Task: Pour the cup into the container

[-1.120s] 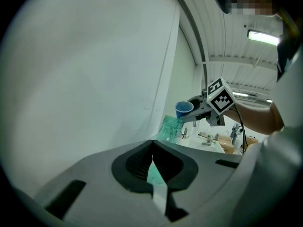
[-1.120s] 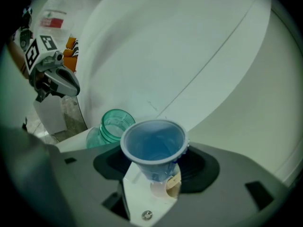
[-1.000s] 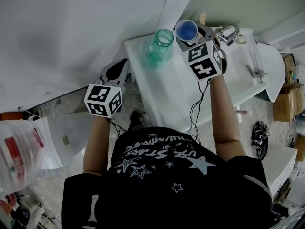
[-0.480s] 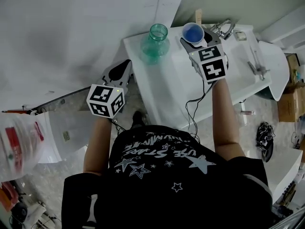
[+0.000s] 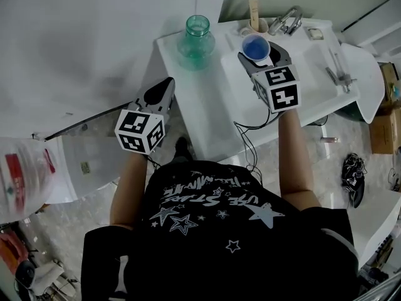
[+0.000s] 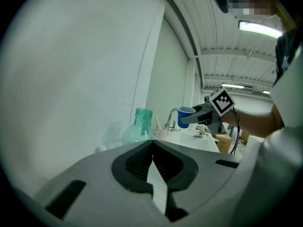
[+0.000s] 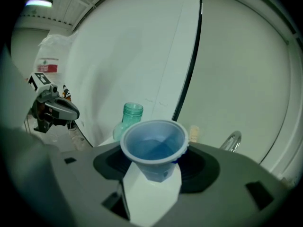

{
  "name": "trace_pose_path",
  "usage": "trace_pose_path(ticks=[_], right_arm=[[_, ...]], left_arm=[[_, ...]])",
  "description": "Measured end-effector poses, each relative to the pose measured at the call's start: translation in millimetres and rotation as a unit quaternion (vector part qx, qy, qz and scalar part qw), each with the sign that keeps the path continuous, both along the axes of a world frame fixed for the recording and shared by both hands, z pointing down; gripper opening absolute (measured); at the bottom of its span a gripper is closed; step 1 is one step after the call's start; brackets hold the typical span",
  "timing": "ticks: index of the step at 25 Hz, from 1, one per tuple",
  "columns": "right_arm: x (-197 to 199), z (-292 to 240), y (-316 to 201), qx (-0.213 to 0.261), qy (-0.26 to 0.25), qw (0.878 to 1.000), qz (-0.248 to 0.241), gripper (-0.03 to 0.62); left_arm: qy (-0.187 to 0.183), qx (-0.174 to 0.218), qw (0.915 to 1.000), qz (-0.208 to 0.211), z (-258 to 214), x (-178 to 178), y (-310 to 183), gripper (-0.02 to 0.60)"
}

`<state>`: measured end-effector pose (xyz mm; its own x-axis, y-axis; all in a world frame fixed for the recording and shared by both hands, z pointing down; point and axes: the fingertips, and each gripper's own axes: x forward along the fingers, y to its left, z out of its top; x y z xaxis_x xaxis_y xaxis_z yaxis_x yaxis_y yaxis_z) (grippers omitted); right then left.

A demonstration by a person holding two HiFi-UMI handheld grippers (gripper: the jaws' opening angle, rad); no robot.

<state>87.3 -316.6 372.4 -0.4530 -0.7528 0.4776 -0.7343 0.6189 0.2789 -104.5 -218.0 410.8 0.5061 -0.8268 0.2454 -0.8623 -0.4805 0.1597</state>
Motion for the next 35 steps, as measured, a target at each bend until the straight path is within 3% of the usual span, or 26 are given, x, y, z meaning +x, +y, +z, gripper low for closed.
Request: trace_pose_path(ticks=[6, 23, 35], right_arm=[[4, 20, 38, -0.03, -0.039, 0.999, -0.018, 0.288], [6, 76, 125, -0.066, -0.056, 0.993, -0.074, 0.288], [3, 130, 141, -0.074, -0.066, 0.993, -0.07, 0.291]], left_arm=[[-0.003, -0.006, 1.0, -0.002, 6, 17, 28, 0.012], [0.005, -0.027, 0.9984, -0.049, 25, 35, 106, 0.012], [0.007, -0.053, 0.997, -0.055, 47, 37, 131, 0.012]])
